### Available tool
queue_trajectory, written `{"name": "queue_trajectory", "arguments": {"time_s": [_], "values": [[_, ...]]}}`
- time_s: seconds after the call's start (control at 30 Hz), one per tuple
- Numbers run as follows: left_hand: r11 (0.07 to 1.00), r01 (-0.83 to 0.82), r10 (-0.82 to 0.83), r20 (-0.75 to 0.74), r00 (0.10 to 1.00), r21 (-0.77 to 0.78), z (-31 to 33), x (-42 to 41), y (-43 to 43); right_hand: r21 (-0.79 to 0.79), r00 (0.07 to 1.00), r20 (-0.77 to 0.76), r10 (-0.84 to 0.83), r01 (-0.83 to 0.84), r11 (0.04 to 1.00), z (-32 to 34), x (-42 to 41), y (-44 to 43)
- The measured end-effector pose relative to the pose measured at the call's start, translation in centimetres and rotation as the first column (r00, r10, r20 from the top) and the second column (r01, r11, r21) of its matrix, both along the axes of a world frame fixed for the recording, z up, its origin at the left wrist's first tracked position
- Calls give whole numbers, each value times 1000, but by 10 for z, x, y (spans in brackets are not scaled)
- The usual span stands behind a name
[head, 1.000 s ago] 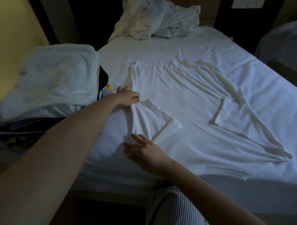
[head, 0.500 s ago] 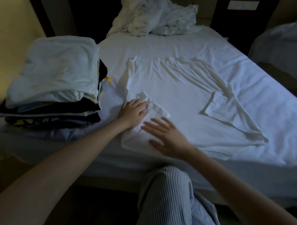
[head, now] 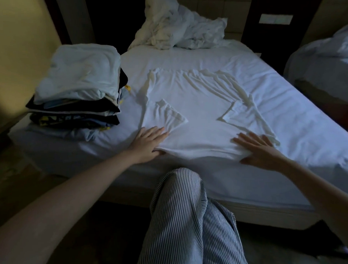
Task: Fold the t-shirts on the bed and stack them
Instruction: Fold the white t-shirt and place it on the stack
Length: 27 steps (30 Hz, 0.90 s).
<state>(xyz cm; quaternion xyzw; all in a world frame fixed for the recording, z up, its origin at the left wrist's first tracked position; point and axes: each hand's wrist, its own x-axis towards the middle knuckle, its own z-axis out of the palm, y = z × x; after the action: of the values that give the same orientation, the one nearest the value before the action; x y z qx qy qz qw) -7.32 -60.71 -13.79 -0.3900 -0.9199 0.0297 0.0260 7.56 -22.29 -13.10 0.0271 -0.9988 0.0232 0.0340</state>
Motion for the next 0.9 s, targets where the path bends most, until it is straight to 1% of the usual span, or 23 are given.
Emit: {"name": "queue_trajectory", "arguments": {"time_s": [0.07,0.13,0.2,0.23,0.27,0.3,0.33,0.37,0.43,0.47,0.5,0.57,0.63,0.7,0.77,0.83,0.9], "values": [[991,-42,33,70,997,125,3,6,3,9,998,-15,-68,68,998,-4,8,5],[962,-99,59,160,985,254,9,13,6,31,984,-110,-142,147,989,-7,16,11],[925,-175,86,263,961,338,13,13,8,-78,934,-264,-241,228,971,-4,17,12],[912,-211,101,303,947,353,16,13,8,-145,906,-296,-302,270,952,0,13,11],[897,-239,112,333,936,370,18,12,9,-187,901,-268,-340,298,936,5,8,9],[877,-278,126,372,920,391,22,12,10,-190,921,-202,-333,297,936,9,4,5],[851,-328,143,419,897,411,24,13,12,-174,950,-126,-285,262,949,11,1,2],[818,-381,163,461,872,431,27,13,14,-152,973,-94,-209,194,969,14,1,0],[754,-456,189,508,841,474,33,14,18,-185,987,-124,-105,81,979,15,2,3],[723,-479,192,521,832,498,34,13,19,-238,984,-133,-122,88,967,17,4,4],[695,-501,195,535,822,517,35,14,20,-303,975,-123,-186,141,942,21,6,3],[637,-536,201,551,810,555,36,15,24,-347,936,-69,-344,301,888,25,6,2],[601,-560,243,536,808,571,35,18,29,-380,912,-58,-405,355,854,29,6,-4],[596,-565,290,504,814,570,35,25,34,-371,909,-88,-408,350,860,34,7,-12],[612,-562,313,482,818,556,37,31,32,-388,906,-107,-410,342,856,35,8,-18],[642,-541,321,450,833,543,39,31,26,-432,900,-124,-417,329,839,37,13,-22],[675,-512,313,421,851,532,46,32,14,-484,902,-163,-401,281,829,41,19,-25]]}}
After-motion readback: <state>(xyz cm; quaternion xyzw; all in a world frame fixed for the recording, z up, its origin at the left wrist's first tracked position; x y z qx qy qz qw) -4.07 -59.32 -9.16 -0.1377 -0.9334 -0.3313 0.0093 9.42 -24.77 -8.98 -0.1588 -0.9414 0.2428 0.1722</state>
